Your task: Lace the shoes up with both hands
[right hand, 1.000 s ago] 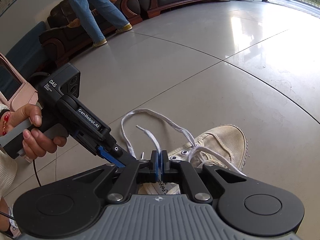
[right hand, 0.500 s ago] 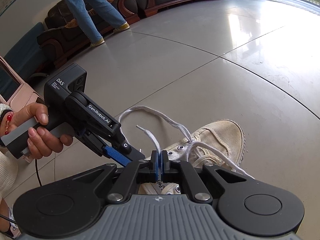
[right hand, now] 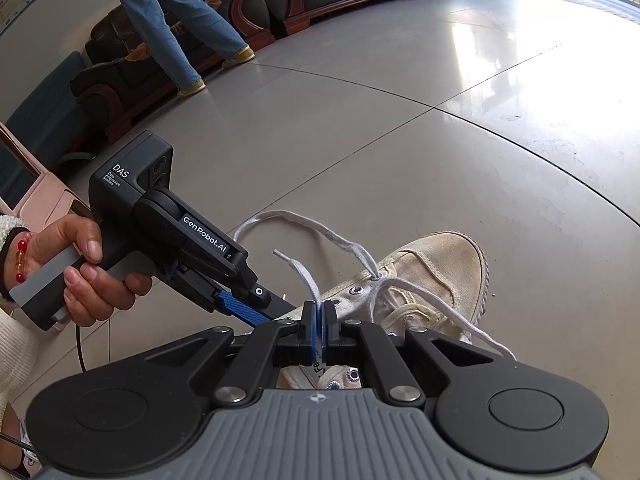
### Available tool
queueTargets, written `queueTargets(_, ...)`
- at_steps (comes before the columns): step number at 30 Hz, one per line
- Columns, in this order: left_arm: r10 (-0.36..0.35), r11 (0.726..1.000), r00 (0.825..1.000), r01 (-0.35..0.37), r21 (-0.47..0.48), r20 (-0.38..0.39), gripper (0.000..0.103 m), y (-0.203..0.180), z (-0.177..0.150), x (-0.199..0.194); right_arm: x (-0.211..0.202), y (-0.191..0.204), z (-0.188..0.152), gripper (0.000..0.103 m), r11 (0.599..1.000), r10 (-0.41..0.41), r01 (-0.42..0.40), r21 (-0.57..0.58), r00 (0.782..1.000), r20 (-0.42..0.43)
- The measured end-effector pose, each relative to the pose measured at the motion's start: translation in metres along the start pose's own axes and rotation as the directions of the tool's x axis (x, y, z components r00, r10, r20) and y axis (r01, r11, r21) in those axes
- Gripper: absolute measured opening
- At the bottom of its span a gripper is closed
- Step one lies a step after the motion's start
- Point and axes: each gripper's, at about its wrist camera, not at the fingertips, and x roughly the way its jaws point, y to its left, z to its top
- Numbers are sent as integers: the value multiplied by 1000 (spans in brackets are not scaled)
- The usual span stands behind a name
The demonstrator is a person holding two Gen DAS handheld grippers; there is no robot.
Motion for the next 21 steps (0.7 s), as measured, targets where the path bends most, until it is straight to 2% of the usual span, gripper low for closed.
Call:
queueTargets(1, 4, 1000, 1000, -4, 13, 2, 8, -2, -1, 1, 1, 0, 0, 2, 1000, -1, 1, 4, 1000, 0)
queueTargets(6, 27, 988, 998, -35, 153, 57, 0, -15, -8, -11, 2, 4, -1, 2, 1000, -5, 5, 26, 1000, 11)
queueTargets(10, 6, 942, 990, -54, 330, 143, 0, -40, -16, -34, -3, 8, 3, 2, 999, -4, 3, 49, 999, 38)
queueTargets(13, -49, 906, 980, -38, 421, 194, 0, -60, -22, -53, -10, 12, 8, 2, 998, -8, 4, 67, 997, 73)
queueTargets(16, -127, 869, 962, -10, 494, 243, 0, -85, -26, -80, -23, 15, 15, 2, 996, -12, 0, 93, 991, 130)
queueTargets(19, -212, 824, 937, 18, 567, 278, 0, -114, -28, -110, -44, 18, 27, 2, 993, -19, -5, 114, 978, 207)
queueTargets(21, -270, 796, 917, 40, 603, 295, 0, -138, -30, -131, -67, 20, 41, 2, 992, -21, -16, 129, 959, 283)
